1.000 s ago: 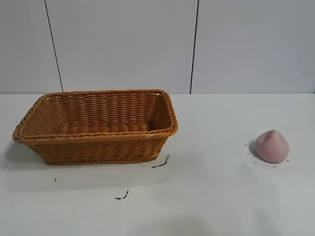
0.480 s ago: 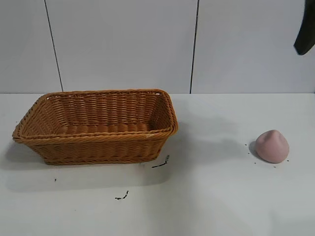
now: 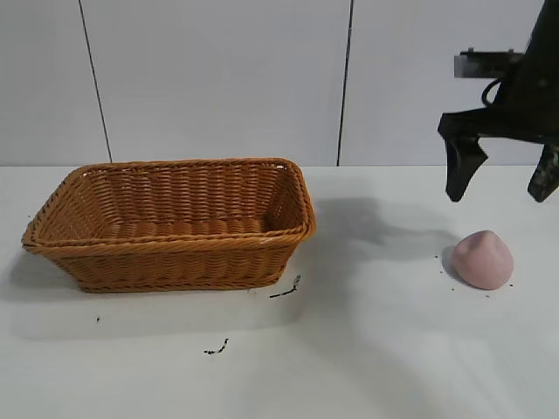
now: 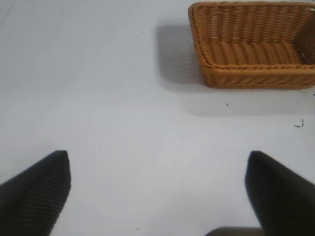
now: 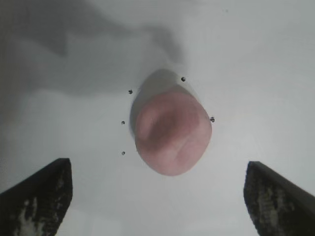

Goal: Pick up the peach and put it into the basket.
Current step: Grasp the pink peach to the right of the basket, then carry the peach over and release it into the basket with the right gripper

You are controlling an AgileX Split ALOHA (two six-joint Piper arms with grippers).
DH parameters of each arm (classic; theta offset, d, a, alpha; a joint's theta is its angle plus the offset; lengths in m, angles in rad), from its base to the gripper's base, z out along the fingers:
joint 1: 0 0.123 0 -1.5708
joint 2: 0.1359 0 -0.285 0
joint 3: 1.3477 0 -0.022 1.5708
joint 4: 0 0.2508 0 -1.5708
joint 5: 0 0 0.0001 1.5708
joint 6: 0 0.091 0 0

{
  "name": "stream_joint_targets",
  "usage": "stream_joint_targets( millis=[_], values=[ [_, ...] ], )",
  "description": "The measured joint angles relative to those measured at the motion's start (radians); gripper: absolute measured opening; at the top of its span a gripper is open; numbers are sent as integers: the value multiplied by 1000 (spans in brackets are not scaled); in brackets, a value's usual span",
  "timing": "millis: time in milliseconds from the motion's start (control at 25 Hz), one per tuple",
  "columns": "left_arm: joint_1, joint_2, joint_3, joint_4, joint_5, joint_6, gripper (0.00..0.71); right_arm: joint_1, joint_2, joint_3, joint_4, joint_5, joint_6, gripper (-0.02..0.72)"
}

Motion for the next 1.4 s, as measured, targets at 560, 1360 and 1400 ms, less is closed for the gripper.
stream_joint_targets(
  millis=[560,1360,1400],
  values=[
    [0,0,0,0,0,0,693,0,42,0,-8,-6,7,303],
    [0,0,0,0,0,0,693,0,-258,-186,-6,189,4,-17],
    [0,0,0,0,0,0,693,0,-250,-227,8,205,3,-17]
  ],
)
